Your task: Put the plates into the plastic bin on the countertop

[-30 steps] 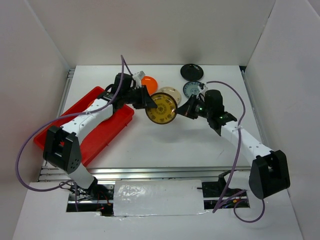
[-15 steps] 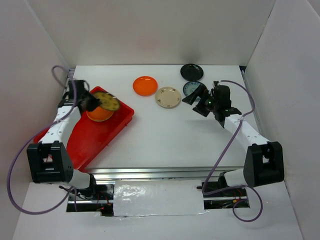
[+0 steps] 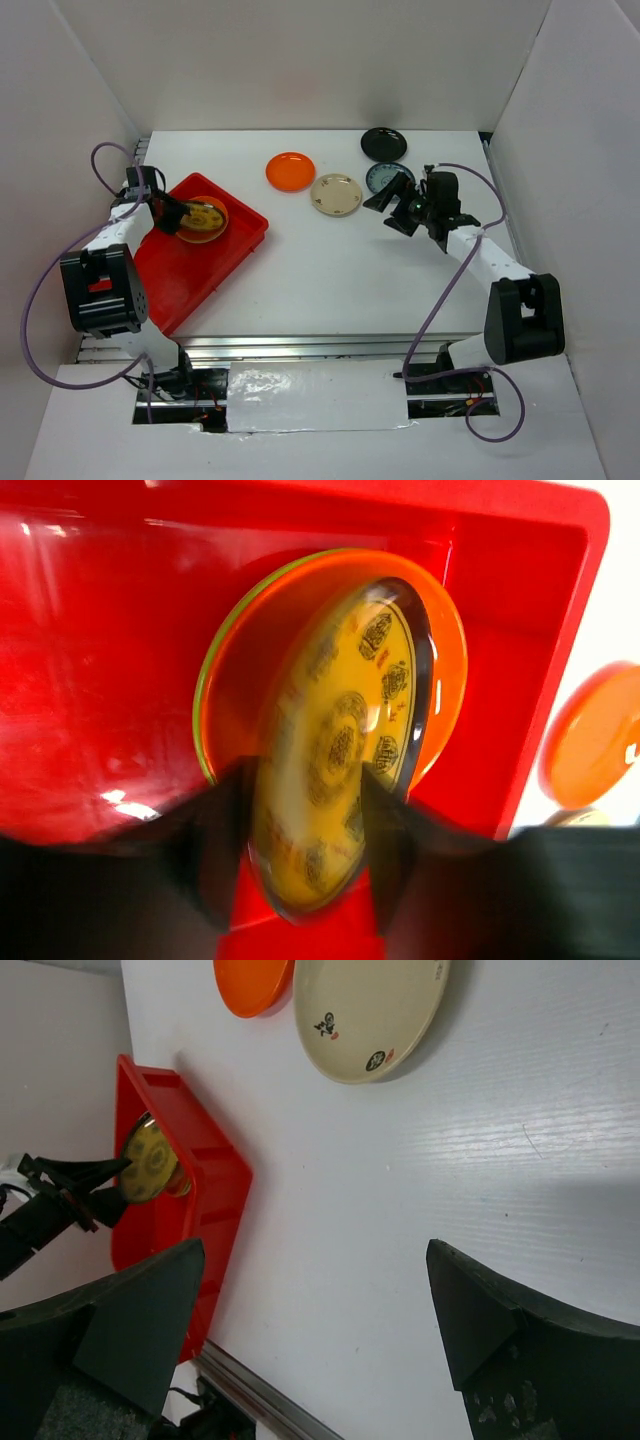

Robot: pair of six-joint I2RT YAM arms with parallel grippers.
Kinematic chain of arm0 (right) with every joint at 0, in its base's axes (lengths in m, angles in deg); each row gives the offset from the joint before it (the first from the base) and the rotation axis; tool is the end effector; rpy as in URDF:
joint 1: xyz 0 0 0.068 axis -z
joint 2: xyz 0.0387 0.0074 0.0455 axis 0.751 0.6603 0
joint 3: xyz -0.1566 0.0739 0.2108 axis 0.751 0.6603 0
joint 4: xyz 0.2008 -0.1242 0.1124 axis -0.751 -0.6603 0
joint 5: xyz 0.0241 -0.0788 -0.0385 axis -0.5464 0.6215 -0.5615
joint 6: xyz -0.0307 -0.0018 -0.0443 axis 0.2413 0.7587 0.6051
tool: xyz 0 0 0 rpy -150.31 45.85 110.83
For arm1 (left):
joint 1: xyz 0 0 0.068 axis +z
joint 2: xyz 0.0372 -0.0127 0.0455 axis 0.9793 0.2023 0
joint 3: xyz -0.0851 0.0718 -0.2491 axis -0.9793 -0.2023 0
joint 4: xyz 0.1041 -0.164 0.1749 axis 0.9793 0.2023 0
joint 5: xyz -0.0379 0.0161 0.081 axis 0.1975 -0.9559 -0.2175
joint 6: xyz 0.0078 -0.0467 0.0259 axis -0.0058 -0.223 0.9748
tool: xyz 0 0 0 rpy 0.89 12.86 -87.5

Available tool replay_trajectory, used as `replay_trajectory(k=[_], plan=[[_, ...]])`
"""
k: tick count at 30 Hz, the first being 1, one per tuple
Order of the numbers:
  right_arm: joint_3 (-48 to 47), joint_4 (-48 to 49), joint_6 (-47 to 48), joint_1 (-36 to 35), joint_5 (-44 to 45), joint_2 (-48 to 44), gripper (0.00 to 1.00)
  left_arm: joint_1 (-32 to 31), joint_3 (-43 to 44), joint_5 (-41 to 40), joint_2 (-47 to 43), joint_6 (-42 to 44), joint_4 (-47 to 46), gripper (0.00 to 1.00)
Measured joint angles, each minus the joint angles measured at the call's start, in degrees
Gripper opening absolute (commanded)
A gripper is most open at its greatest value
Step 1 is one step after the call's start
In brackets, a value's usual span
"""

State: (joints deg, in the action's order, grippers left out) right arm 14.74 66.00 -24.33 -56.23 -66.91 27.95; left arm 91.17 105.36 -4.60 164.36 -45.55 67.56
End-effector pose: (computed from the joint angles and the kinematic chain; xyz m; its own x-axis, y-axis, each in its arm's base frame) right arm 0.3059 0.0551 0.2464 -0.7023 0.5453 -0.4576 0.0380 0.6706 0.7408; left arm 0.3432 0.0793 0.2285 -0.2319 -0.8875 -0.3982 -0.7401 0.4266 -0.5199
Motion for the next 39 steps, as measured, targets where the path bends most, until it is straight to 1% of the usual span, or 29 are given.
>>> replay_trajectory(k=[1, 2, 5, 8, 11, 15, 19, 22, 25, 28, 29, 31, 32, 34, 36, 37, 39], plan=[[0.0, 0.02, 0.0, 0.37, -0.22, 0.0, 1.0, 0.0, 0.07, 0.07, 0.28, 0.07, 0.0, 0.97], [0.0, 0.02, 0.0, 0.63, -0.35, 0.02, 1.0, -0.02, 0.2, 0.09, 0.39, 0.15, 0.31, 0.99], [0.0, 0.04, -0.02, 1.22, -0.5, 0.46, 1.0, -0.83, 2.32, -0.24, 0.85, -0.37, 2.78, 0.99], [-0.28, -0.28, -0.13, 1.62, 0.37, 2.01, 1.0, -2.89, 5.73, -2.47, 1.22, -0.11, 6.78, 0.99], [-4.07, -4.37, -0.61, 2.08, 3.85, 6.64, 1.0, -4.79, 7.45, -5.09, 1.22, -0.13, 10.16, 0.99], [-11.26, -8.22, -2.71, 3.52, 10.43, 14.97, 1.0, -5.92, 6.36, -8.09, 1.09, -1.07, 13.51, 0.99], [-12.13, -10.05, -5.4, 5.77, 15.43, 18.38, 1.0, -4.76, 3.93, -9.16, 1.18, -1.25, 15.5, 0.99], [-13.94, -11.76, -6.93, 7.04, 17.27, 21.14, 1.0, -4.0, 3.32, -10.03, 1.11, -1.2, 16.41, 0.99], [-18.64, -12.61, -8.07, 8.33, 17.38, 26.12, 0.99, -4.52, 2.32, -10.51, -0.87, -1.03, 16.61, 0.99], [-23.23, -12.94, -9.09, 9.66, 17.31, 30.88, 0.9, -7.21, 1.95, -10.88, -6.78, 0.37, 17.14, 0.99], [-24.5, -12.98, -9.42, 10.12, 17.27, 32.2, 0.85, -8.28, 2.03, -10.95, -9.01, 0.83, 16.94, 0.99], [-27.04, -13.11, -10.4, 10.91, 16.7, 34.86, 0.77, -10.75, 3.04, -10.95, -13.99, 2.54, 17.07, 0.99], [-28.06, -13.11, -10.8, 11.23, 16.55, 35.78, 0.68, -11.85, 3.82, -10.91, -15.61, 3.43, 17.16, 0.99], [-30.23, -12.96, -11.67, 11.89, 15.8, 37.83, 0.57, -14.08, 6.4, -10.95, -18.23, 5.16, 17.27, 0.99], [-32.09, -13.29, -12.55, 12.24, 14.84, 39.63, 0.55, -15.45, 8.46, -10.78, -19.32, 6.69, 17.27, 0.99], [-33.0, -13.22, -12.85, 12.39, 14.19, 40.44, 0.51, -15.76, 9.18, -10.62, -19.61, 7.45, 17.27, 0.99], [-34.42, -13.14, -13.38, 12.48, 13.49, 41.77, 0.48, -15.85, 10.19, -10.45, -19.78, 8.5, 17.35, 0.99]])
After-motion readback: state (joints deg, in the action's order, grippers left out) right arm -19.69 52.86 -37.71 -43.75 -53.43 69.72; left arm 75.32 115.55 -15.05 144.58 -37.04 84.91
